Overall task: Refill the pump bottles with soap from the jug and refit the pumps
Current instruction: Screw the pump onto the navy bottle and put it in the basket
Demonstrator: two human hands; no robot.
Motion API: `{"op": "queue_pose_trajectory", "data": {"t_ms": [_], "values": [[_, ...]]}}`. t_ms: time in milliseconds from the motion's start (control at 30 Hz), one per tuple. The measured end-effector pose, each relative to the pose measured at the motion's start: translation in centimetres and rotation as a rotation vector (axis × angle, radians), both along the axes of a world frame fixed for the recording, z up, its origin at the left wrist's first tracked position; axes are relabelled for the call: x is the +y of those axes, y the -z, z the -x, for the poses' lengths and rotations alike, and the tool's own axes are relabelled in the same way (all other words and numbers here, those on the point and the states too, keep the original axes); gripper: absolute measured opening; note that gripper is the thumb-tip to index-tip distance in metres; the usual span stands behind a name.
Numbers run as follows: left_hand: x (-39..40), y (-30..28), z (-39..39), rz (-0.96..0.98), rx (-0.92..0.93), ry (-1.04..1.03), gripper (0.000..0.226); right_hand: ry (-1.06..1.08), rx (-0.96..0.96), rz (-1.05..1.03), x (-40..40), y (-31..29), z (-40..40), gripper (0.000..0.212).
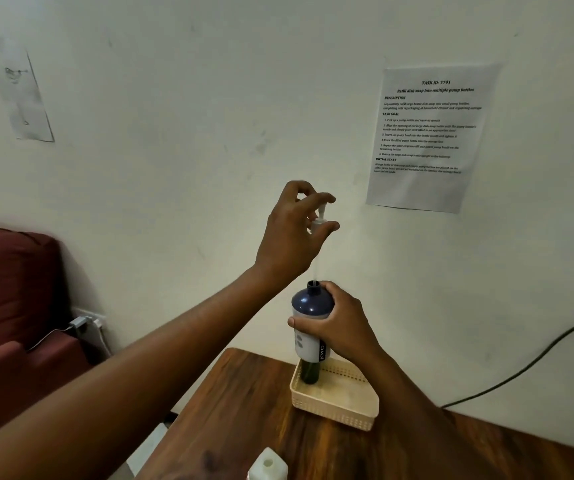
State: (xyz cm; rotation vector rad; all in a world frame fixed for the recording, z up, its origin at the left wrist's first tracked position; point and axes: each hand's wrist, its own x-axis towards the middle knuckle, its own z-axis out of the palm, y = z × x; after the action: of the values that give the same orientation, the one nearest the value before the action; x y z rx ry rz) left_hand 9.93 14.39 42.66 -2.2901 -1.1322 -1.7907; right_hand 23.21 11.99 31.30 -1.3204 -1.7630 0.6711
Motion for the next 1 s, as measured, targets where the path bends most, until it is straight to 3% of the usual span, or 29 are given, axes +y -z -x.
{"op": "queue_pose_trajectory", "data": {"t_ms": [433, 800, 1000], "values": [[-0.5, 4.8, -1.1, 0.029, -0.009, 0.014, 0.037, 0.099, -0.088, -0.043, 1.0, -2.2, -1.1, 0.066], [-0.9, 5.9, -2.0, 0.087, -0.060, 0.058, 0.036, 0.103, -0.051, -0.064, 1.2, -2.6, -2.1, 0.060], [-1.3, 4.7, -1.7, 0.213, -0.086, 0.073, 0.069, 0.114, -0.016, -0.061, 1.0, -3.1, -2.7, 0.060]]}}
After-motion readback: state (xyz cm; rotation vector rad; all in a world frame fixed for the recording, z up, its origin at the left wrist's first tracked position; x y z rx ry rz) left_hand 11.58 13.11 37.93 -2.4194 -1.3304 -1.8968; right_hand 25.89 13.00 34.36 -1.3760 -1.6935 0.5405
